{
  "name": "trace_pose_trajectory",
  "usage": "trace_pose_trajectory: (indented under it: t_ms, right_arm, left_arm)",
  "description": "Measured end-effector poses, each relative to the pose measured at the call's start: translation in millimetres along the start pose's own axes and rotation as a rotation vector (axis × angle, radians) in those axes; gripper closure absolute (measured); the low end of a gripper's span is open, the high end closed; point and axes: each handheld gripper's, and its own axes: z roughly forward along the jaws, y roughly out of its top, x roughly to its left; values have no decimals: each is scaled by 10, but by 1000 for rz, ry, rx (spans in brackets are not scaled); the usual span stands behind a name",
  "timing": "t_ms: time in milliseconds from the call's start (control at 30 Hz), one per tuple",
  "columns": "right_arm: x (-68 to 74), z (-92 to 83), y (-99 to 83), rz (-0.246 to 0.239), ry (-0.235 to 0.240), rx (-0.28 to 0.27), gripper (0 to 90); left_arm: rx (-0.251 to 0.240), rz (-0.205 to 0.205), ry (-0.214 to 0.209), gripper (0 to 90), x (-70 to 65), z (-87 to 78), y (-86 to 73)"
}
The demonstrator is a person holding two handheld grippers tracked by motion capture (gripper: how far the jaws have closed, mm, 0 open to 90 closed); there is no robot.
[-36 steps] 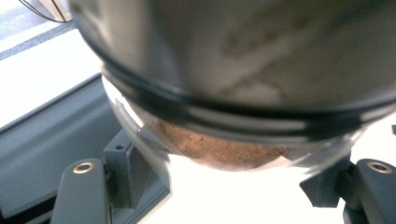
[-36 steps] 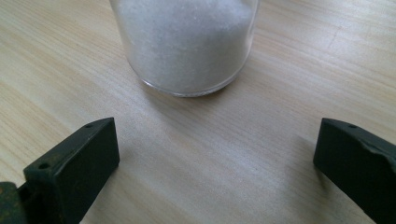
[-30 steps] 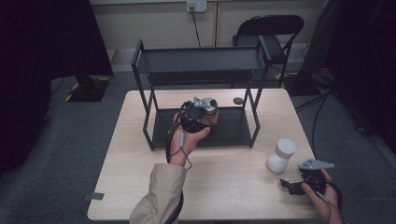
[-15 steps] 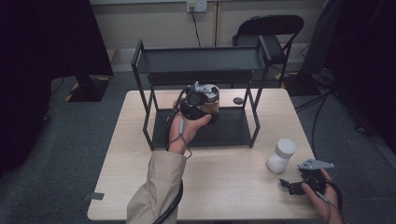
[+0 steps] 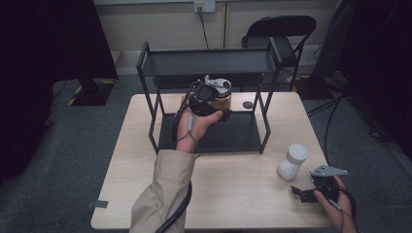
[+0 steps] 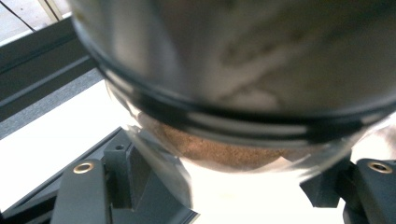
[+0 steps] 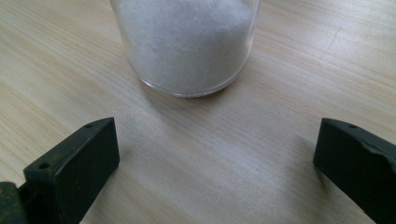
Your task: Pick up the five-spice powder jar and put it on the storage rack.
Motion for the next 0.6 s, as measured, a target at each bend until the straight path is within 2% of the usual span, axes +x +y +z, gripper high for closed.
trace_pose_trajectory:
  t_ms: [600]
  right_arm:
    - [-1,-1,2,0,0,1,0]
  left_arm:
    - [-15,3,3,297,28,-203,282]
